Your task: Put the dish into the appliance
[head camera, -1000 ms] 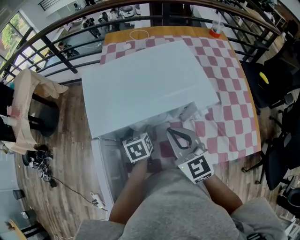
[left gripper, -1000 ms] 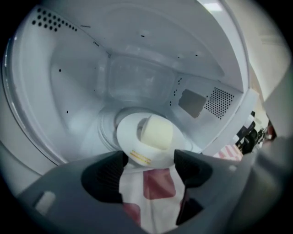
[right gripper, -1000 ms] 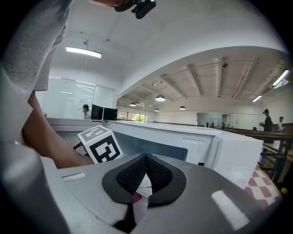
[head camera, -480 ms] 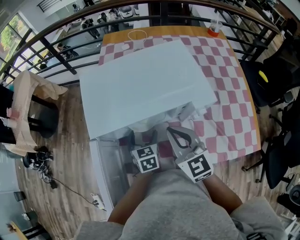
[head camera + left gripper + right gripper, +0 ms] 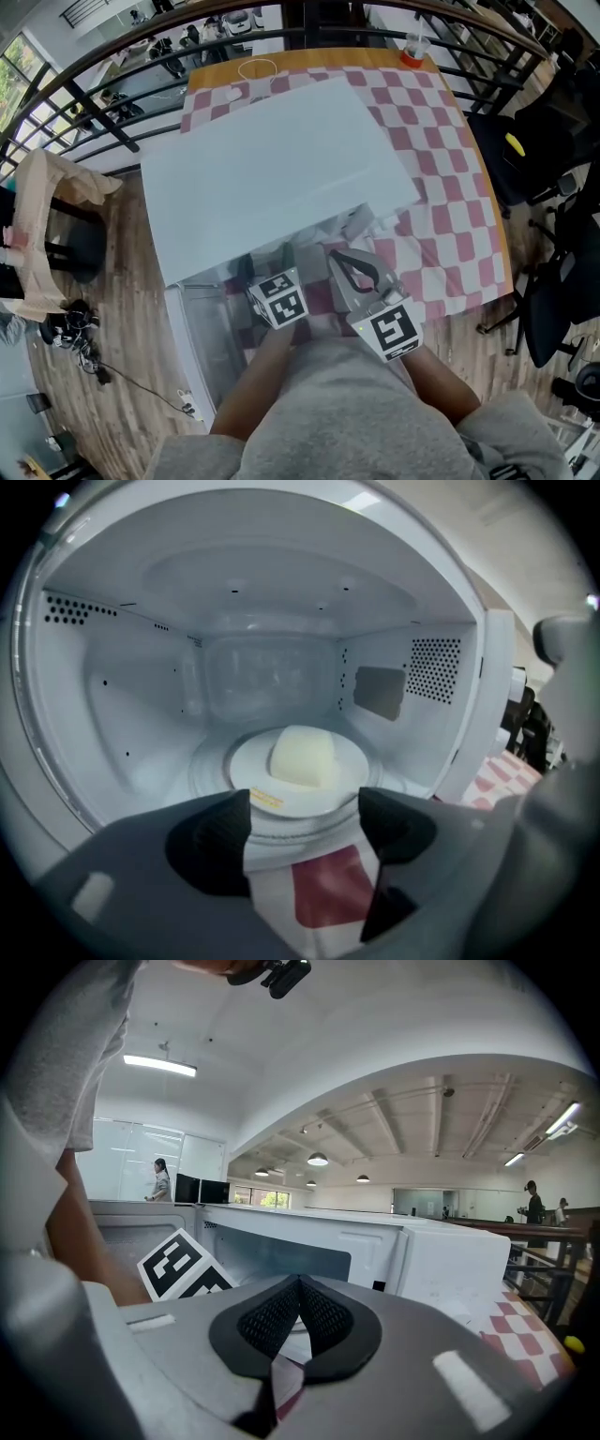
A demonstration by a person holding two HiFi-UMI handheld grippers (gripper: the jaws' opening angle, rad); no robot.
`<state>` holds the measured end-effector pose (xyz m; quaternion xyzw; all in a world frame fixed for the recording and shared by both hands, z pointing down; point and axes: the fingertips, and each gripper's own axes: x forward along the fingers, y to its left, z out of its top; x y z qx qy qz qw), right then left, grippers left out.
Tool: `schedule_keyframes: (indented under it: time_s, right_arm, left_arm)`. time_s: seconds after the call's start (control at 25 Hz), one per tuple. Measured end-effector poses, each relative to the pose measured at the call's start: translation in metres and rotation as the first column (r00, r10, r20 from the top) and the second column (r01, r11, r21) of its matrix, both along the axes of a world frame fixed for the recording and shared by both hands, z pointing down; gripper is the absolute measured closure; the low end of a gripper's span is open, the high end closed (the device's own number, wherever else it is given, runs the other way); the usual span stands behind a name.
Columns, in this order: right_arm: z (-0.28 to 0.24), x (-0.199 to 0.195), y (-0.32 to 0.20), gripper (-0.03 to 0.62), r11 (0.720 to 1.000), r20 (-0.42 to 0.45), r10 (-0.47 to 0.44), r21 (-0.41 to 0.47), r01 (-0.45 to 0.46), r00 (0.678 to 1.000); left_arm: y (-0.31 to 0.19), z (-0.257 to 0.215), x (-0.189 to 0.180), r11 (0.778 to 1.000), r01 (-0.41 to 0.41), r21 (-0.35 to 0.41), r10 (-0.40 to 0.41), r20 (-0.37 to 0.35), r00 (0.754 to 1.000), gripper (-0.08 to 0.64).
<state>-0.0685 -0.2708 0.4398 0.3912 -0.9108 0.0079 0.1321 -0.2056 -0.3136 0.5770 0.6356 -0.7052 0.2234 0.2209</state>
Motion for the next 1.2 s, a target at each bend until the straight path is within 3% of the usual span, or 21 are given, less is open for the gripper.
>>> schedule_keyframes:
  time_s: [0.28, 0.4, 0.56, 0.96, 1.2]
  right_arm:
    - [-0.001, 0.025, -0.007, 0.592, 0.999, -0.015, 0.04, 0.005, -0.04, 0.999]
    - [-0.002, 0.038, -0.007, 0.592, 0.998, -0.028, 0.062, 0.011, -0.062, 0.998]
    - [-0.009, 0.053, -0.003, 0.594, 0.994, -0.034, 0.104, 0.031, -0.103, 0.994]
    - [-0.028, 0.065, 0.007, 0.592, 0.991, -0.041, 0.11, 0.084, -0.106, 0.993]
    - [-0.03, 0.059, 0.015, 0.593, 0.996, 0.002, 0.084, 0.033, -0.084, 0.996]
  left_arm:
    - [0.001, -0.002, -0.003, 1.0, -0.012, 0.017, 0.012, -0.017, 1.0, 0.257]
    - [0.002, -0.003, -0.007, 1.0, -0.001, 0.028, 0.001, -0.011, 1.0, 0.312]
    - [0.004, -0.01, -0.01, 0.999, 0.02, 0.046, -0.019, -0.005, 1.0, 0.442]
    - [0.028, -0.045, -0.004, 0.987, 0.063, 0.149, -0.056, -0.052, 0.997, 0.528]
    - [0.042, -0.078, 0.003, 0.972, 0.08, 0.219, -0.06, -0.097, 0.994, 0.546]
